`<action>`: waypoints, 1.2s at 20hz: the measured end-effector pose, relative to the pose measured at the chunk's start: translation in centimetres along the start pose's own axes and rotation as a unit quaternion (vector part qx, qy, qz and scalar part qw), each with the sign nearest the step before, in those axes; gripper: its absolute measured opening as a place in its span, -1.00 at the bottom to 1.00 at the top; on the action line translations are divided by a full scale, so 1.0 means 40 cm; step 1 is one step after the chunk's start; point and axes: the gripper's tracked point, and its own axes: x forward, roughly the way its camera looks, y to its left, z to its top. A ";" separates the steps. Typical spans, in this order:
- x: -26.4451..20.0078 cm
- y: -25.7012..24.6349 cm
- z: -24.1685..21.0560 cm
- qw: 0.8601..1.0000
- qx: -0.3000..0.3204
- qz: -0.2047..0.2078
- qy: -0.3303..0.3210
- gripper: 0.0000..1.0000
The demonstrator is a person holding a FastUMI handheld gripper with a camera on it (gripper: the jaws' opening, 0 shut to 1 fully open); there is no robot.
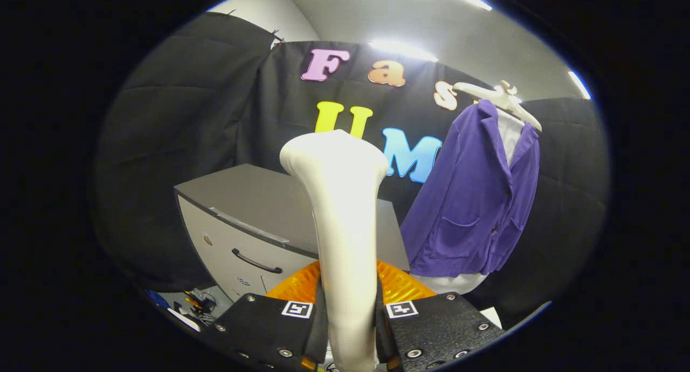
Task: Iron the clothes twice with a garment steamer, once on the left side and once on the right side.
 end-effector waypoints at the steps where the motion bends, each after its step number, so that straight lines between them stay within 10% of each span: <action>1: -0.019 -0.008 0.000 1.000 0.002 0.005 -0.008 -0.30; 9: -0.129 -0.128 0.016 0.999 0.004 0.024 -0.040 -0.30; 24: 0.076 -0.514 0.228 0.988 0.069 -0.110 -0.078 -0.30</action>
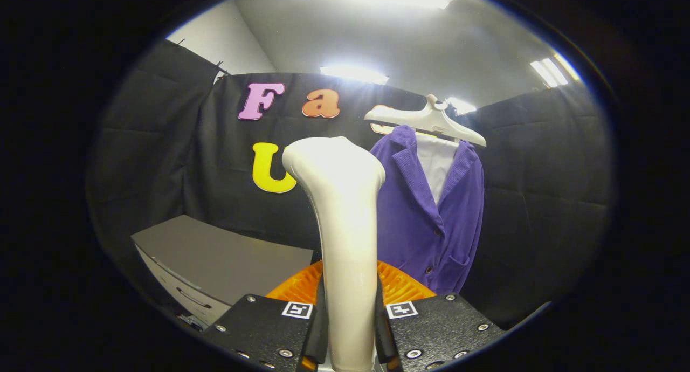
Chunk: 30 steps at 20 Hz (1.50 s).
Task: Iron the clothes twice with a garment steamer, once on the left side and once on the right side.
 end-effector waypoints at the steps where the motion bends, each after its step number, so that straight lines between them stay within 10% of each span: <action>1: 0.022 -0.013 0.017 1.000 0.002 -0.009 -0.005 -0.30; 15: 0.289 -0.180 0.151 0.990 0.007 -0.137 -0.043 -0.31; 30: 0.422 -0.204 0.022 0.983 -0.003 -0.184 -0.007 -0.30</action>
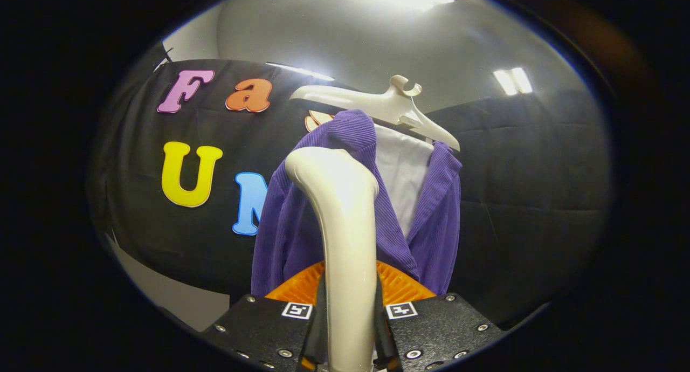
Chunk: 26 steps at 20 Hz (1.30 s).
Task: Iron the clothes twice with a garment steamer, once on the left side and once on the right side.
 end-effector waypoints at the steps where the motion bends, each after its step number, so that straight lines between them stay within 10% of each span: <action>1: 0.001 0.000 -0.020 1.000 -0.005 -0.007 0.007 -0.30; 26: -0.070 -0.014 -0.526 0.985 -0.090 -0.029 0.147 -0.30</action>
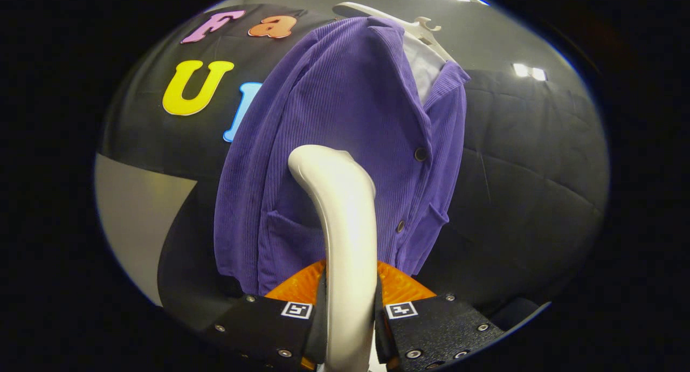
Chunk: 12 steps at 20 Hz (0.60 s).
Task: Iron the clothes twice with a garment steamer, once on the left side and once on the right side.
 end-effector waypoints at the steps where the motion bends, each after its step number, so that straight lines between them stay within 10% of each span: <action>1: 0.000 0.005 -0.022 1.000 -0.007 0.002 0.009 -0.30; 12: 0.013 0.047 -0.202 0.997 -0.019 0.011 0.070 -0.30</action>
